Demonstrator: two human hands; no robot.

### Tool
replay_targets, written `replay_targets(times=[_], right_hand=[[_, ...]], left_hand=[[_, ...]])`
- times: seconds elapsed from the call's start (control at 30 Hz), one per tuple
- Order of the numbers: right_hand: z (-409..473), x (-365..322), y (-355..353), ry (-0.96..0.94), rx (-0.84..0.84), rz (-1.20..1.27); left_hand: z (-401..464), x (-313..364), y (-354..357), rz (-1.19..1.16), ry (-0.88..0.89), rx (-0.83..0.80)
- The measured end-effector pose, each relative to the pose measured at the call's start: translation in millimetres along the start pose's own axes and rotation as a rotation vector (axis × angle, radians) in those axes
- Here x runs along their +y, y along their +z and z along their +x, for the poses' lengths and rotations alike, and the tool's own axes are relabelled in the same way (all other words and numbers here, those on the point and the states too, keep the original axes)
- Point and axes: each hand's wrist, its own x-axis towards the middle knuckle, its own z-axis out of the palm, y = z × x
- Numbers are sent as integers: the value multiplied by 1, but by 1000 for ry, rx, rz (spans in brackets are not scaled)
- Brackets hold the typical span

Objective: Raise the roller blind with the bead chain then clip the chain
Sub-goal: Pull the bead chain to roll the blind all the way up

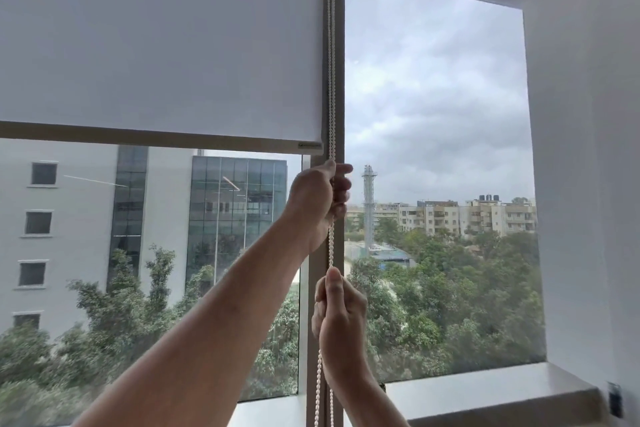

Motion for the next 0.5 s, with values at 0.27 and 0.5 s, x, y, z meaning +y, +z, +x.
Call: replay_targets(times=[0.27,0.5], right_hand=[[12,1,-17,171,-174,118],[70,-32,-25,223,-144,-85]], left_hand=[[-19,-21,8,144,231,240],[-38,-62,-12,176,338,212]])
